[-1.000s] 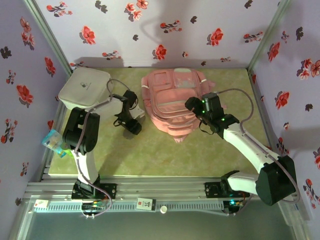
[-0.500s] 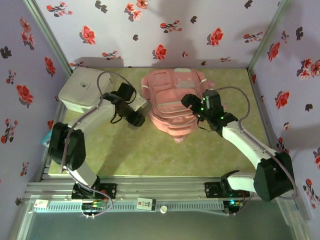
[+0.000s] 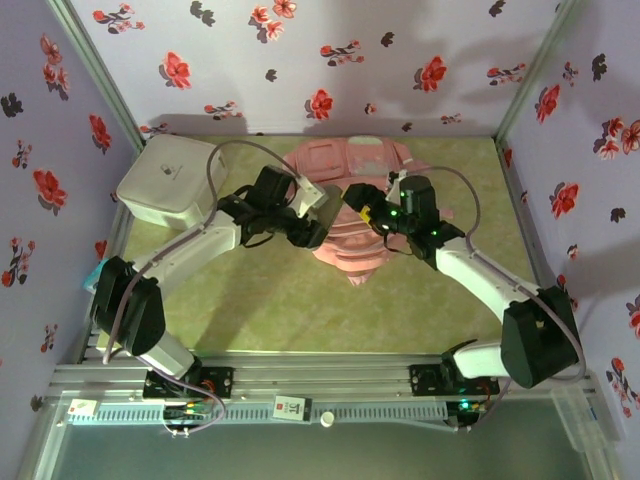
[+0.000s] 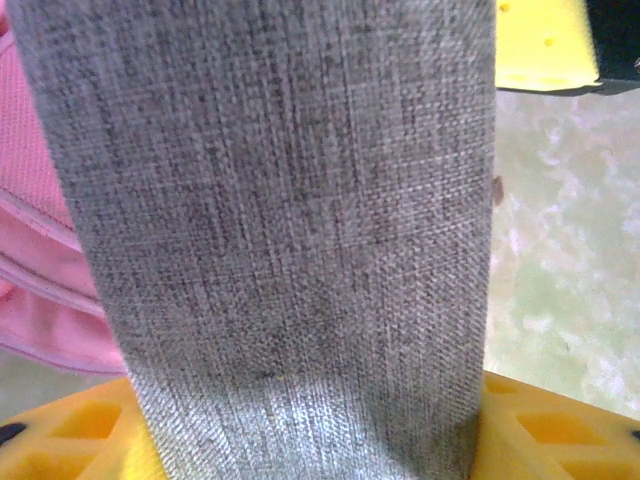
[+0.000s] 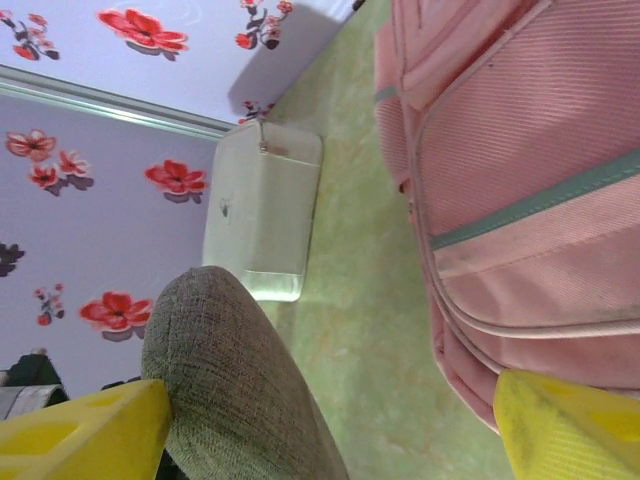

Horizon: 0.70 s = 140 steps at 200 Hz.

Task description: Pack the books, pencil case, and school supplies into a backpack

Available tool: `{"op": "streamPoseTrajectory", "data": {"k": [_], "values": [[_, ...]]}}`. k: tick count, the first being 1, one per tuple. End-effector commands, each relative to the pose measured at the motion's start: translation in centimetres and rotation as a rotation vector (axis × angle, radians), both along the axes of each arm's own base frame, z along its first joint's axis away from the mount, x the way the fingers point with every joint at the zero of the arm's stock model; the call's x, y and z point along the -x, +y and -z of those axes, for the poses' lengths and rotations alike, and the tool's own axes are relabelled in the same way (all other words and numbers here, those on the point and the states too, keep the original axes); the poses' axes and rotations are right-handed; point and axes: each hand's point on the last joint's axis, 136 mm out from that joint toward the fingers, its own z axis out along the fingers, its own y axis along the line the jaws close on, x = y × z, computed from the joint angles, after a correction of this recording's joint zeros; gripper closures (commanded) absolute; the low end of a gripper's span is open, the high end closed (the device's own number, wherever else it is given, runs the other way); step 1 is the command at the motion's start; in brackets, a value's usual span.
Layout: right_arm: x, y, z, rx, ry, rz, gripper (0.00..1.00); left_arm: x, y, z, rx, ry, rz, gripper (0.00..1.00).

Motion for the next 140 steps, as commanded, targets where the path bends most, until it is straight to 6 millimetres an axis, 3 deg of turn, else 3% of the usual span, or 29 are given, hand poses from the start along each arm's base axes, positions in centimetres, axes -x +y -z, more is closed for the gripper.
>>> {"op": "streamPoseTrajectory", "data": {"k": [1, 62, 109, 140], "values": [[0.5, 2.2, -1.6, -0.082, -0.024, -0.090, 0.16, 0.0, -2.0, -2.3, 0.105, -0.043, 0.053, 0.52], [0.8, 3.6, -1.9, -0.091, -0.047, -0.153, 0.24, 0.2, -2.5, -2.2, 0.105, -0.038, 0.079, 0.52], [0.6, 0.1, -1.7, 0.050, -0.113, 0.006, 0.22, -0.5, -2.2, -1.1, 0.063, -0.016, 0.041, 0.52], [1.1, 0.5, -2.4, 0.038, -0.155, -0.032, 0.23, -0.5, -2.2, -1.1, 0.064, -0.012, 0.042, 0.52]]}}
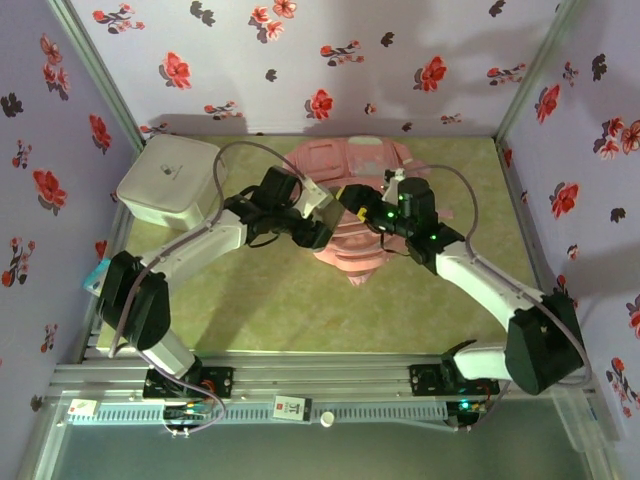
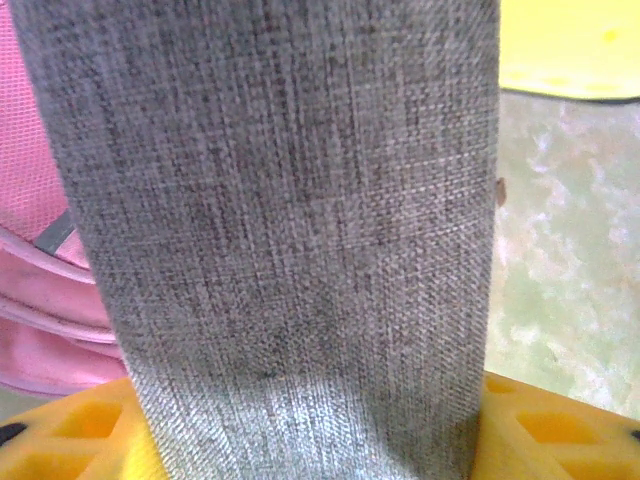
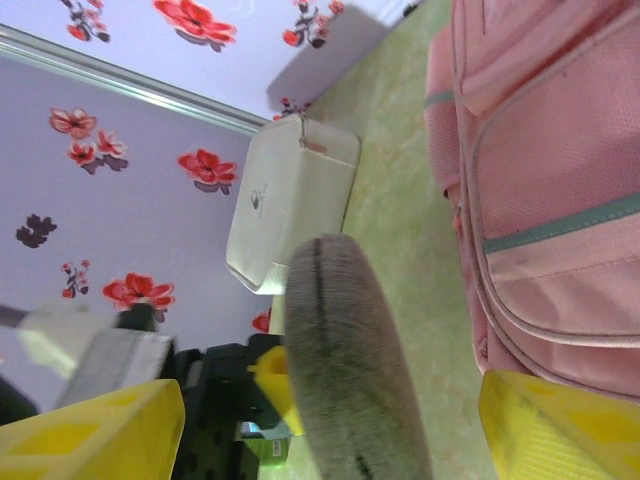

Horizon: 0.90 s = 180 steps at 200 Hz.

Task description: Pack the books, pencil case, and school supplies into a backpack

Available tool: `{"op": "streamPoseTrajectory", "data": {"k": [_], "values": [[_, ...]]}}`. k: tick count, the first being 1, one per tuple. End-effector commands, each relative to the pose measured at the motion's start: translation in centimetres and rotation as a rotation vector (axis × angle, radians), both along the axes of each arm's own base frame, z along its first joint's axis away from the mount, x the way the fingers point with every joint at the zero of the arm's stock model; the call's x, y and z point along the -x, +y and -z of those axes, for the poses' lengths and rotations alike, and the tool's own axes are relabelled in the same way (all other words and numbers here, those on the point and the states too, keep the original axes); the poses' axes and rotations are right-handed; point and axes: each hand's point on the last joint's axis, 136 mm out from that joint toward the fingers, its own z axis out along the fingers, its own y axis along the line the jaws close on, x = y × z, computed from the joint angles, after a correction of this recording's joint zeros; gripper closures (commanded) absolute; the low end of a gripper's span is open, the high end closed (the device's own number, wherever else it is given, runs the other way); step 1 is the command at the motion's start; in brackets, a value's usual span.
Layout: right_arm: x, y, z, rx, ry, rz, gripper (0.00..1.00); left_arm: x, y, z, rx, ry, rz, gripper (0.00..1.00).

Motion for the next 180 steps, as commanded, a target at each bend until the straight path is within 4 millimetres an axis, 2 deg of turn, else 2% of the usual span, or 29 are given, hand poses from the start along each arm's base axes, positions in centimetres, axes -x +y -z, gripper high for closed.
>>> {"op": "streamPoseTrajectory", "data": {"k": [1, 34, 71, 96, 117, 131, 149, 163, 180], "values": [[0.2, -0.1, -0.2, 0.033, -0.049, -0.012, 0.24, -0.6, -1.2, -2.2, 0.057, -0.054, 0.032, 0.52], [0.1, 1.4, 1.1, 0.011, 0.006, -0.081, 0.33, -0.2, -1.6, -3.3, 0.096, -0.065, 0.056, 0.52], [0.3, 2.9, 1.3, -0.017, 0.015, -0.148, 0.41, 0.1, -2.0, -3.9, 0.125, -0.063, 0.076, 0.52], [0.1, 3.0, 1.8, -0.015, 0.028, -0.153, 0.53, 0.1, -2.2, -4.4, 0.140, -0.067, 0.080, 0.52], [-0.2, 3.1, 1.5, -0.022, 0.013, -0.149, 0.65, 0.1, -2.3, -4.8, 0.152, -0.073, 0.081, 0.49], [-0.4, 2.8, 0.9, -0.026, -0.012, -0.129, 0.71, 0.1, -2.2, -5.0, 0.151, -0.078, 0.082, 0.42], [-0.7, 1.6, -0.3, -0.023, -0.055, -0.071, 0.73, -0.3, -1.3, -4.8, 0.127, -0.085, 0.050, 0.21], [-0.9, -0.2, -1.3, -0.008, -0.098, -0.007, 0.73, -0.9, -0.2, -4.6, 0.084, -0.117, 0.010, 0.11], [-1.1, -3.5, -1.9, 0.051, -0.141, 0.096, 0.73, -1.7, 1.1, -4.0, 0.004, -0.171, -0.025, 0.03]]}}
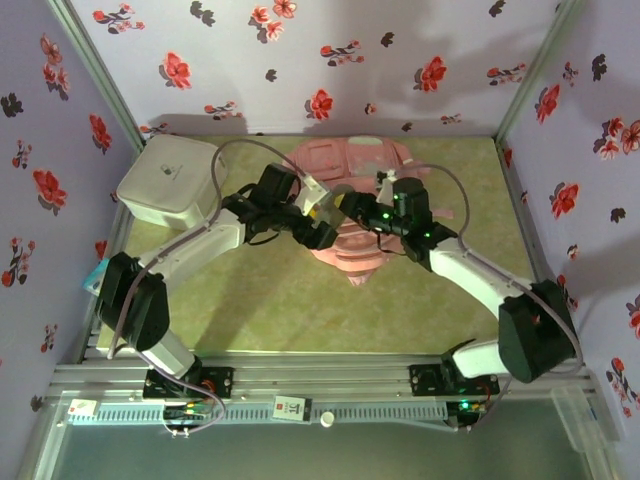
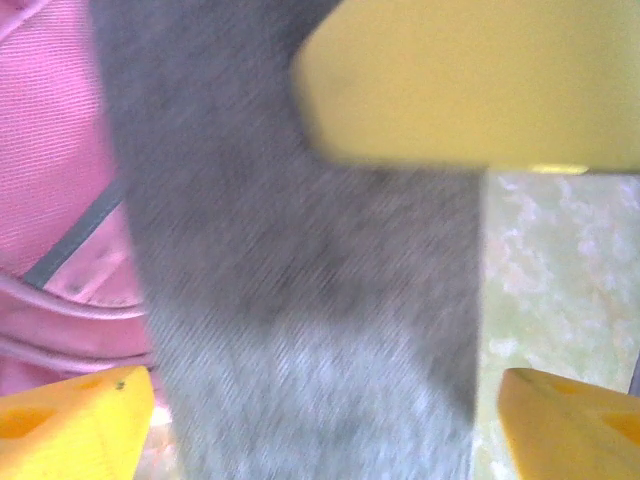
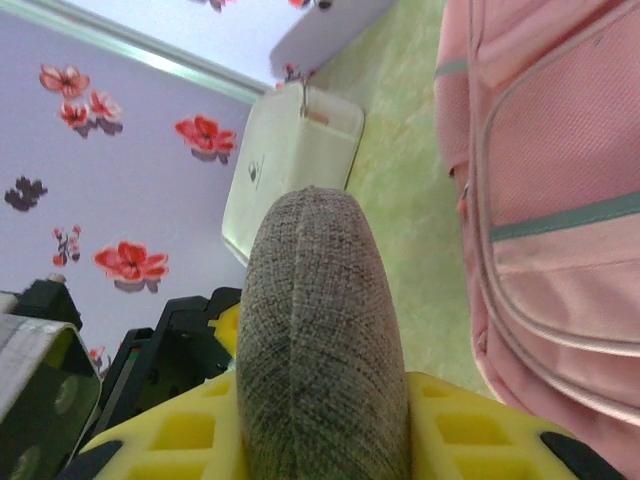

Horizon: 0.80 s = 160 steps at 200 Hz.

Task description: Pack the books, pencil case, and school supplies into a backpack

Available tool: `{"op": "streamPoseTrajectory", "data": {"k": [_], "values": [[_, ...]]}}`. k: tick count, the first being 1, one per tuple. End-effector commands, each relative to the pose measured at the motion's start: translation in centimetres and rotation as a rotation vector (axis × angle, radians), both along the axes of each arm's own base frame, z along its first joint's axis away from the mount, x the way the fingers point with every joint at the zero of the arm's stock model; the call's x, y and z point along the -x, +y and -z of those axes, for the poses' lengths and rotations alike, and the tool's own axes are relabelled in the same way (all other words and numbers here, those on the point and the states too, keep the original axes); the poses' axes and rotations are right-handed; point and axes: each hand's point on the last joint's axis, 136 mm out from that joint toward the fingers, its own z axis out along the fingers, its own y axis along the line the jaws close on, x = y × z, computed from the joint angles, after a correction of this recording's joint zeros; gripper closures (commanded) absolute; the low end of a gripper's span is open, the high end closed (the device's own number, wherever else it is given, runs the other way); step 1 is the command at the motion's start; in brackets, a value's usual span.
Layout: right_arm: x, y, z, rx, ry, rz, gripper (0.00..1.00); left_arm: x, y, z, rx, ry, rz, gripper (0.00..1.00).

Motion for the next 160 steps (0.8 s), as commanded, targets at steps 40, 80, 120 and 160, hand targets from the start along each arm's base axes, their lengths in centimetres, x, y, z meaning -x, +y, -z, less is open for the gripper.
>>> {"op": "streamPoseTrajectory", "data": {"k": [40, 80, 120, 160], "values": [[0.0, -12.2, -3.8, 0.271, -0.179, 0.398, 0.73, -3.3, 1.1, -0.8, -0.149, -0.179, -0.012, 0.01], [1.8, -16.7, -4.2, 0.393, -0.177, 0.540, 0.73, -5.4, -1.6, 2.7, -0.256, -0.189, 0.117, 0.13], [2.6, -17.5, -4.0, 0.358, -0.158, 0.564, 0.72, -6.9, -3.4, 5.9, -0.340, -0.157, 0.222, 0.24], [2.8, -17.5, -3.6, 0.327, -0.135, 0.570, 0.72, -6.3, -4.5, 8.3, -0.385, -0.112, 0.315, 0.26]]}}
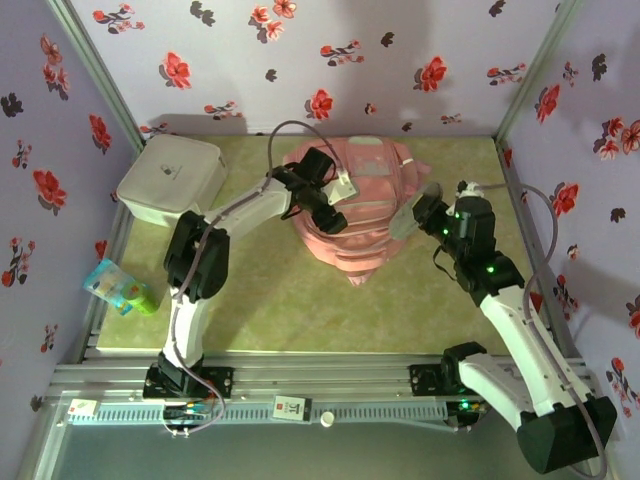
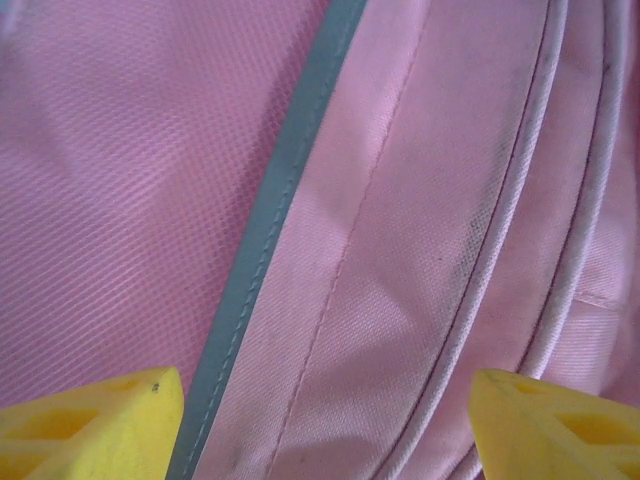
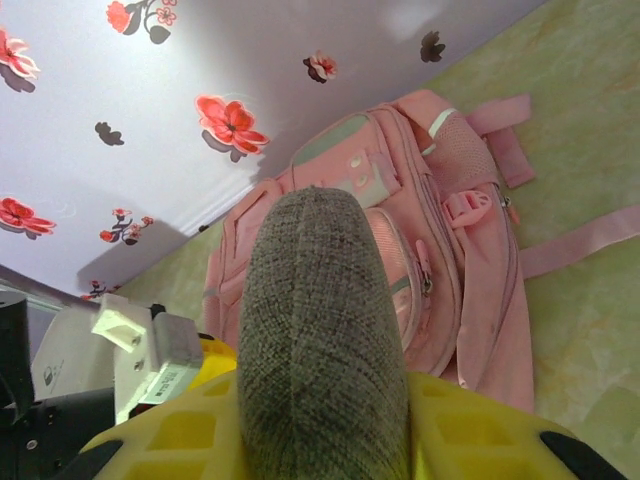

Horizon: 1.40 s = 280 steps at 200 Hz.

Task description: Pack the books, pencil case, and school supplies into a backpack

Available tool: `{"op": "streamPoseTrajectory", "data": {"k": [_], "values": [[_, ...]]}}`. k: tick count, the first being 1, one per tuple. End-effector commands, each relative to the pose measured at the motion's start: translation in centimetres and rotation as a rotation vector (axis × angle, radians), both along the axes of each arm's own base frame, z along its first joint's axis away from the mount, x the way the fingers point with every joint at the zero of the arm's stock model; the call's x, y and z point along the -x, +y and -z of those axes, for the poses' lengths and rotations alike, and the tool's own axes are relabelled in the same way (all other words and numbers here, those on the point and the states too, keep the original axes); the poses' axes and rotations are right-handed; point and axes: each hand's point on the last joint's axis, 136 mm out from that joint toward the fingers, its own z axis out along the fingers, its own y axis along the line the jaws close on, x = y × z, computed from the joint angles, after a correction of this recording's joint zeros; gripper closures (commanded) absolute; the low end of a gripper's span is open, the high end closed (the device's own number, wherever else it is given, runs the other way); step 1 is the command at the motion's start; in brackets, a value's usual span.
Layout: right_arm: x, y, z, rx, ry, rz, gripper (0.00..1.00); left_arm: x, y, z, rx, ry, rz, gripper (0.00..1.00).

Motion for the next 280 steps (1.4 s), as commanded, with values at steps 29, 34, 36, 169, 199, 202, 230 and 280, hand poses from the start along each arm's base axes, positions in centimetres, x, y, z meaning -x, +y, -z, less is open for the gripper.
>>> {"op": "streamPoseTrajectory", "data": {"k": [29, 34, 36, 169, 199, 202, 230, 280], "values": [[-0.1, 0.2, -0.3, -0.051, -0.016, -0.002, 0.71, 1.3, -0.8, 1.9, -0.078, 0.045, 0.112, 0.29], [-0.1, 0.2, -0.3, -0.053, -0.014, -0.004, 0.71, 1.1, -0.9, 2.0, -0.081, 0.043, 0.110, 0.30], [-0.2, 0.3, -0.3, -0.053, -0.014, -0.005, 0.71, 1.0, -0.9, 2.0, -0.082, 0.041, 0.109, 0.31], [-0.7, 0.8, 0.5, -0.107, 0.010, -0.006, 0.70, 0.8, -2.1, 4.0, -0.229, -0.044, 0.218, 0.55], [-0.6, 0.6, 0.5, -0.104, 0.011, 0.002, 0.70, -0.1, -2.8, 2.2, -0.177, -0.107, 0.193, 0.68], [-0.6, 0.6, 0.4, -0.104, 0.009, 0.003, 0.70, -0.2, -2.9, 1.9, -0.168, -0.117, 0.190, 0.69], [-0.5, 0.1, 0.6, -0.099, 0.005, 0.030, 0.70, -0.4, -3.3, -1.3, -0.086, -0.189, 0.164, 0.86], [0.2, -2.2, 0.7, -0.079, -0.004, 0.150, 0.69, -0.1, -3.0, -6.5, 0.060, -0.257, 0.096, 1.00]]}}
